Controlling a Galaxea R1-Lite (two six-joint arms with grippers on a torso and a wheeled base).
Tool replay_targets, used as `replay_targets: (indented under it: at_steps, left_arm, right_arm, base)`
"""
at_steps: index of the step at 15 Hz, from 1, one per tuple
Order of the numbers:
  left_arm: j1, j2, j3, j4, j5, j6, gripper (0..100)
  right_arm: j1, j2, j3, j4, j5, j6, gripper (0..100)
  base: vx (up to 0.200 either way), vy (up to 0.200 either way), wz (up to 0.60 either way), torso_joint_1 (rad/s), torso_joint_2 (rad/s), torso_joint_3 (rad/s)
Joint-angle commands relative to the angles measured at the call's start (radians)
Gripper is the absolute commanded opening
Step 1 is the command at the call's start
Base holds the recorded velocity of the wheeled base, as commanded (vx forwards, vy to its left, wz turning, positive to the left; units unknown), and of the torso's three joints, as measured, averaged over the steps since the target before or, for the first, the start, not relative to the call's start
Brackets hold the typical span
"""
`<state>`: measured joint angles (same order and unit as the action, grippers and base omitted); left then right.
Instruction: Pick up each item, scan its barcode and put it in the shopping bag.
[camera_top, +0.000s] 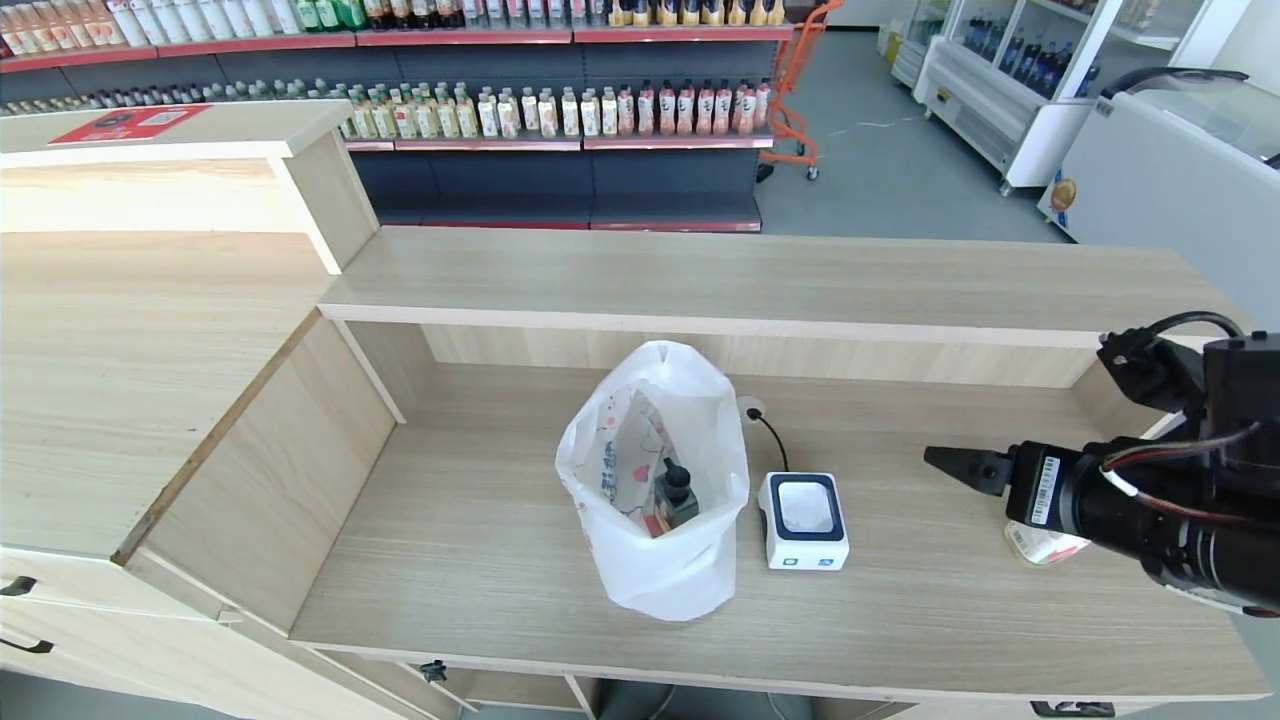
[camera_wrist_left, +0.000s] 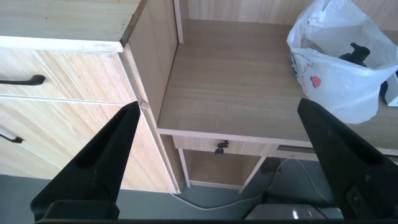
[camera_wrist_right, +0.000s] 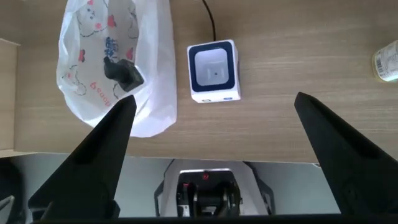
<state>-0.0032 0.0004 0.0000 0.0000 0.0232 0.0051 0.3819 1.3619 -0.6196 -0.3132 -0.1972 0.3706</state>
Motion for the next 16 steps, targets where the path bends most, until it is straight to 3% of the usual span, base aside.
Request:
replay_targets:
  at_steps: [1, 13, 16]
  left_arm:
    - [0.000, 0.001, 0.000, 0.000, 0.001, -0.001, 100]
    - [0.000, 0.000, 0.000, 0.000, 0.004, -0.019, 100]
    - [0.000, 0.001, 0.000, 0.000, 0.001, -0.002, 100]
  right_arm:
    - [0.000, -0.041, 0.009, -0.001, 0.001, 0.016, 100]
    - [-0.034, -0.010, 0.101, 0.009, -0.008, 0.091, 100]
    - [-0.083, 0.014, 0.195, 0.082, -0.105, 0.002, 100]
  base:
    - [0.000, -0.200, 0.00, -0.007, 0.00, 0.002]
    - [0.000, -0.200, 0.00, 0.003, 0.00, 0.002]
    - [0.000, -0.067, 0.00, 0.001, 0.00, 0.002]
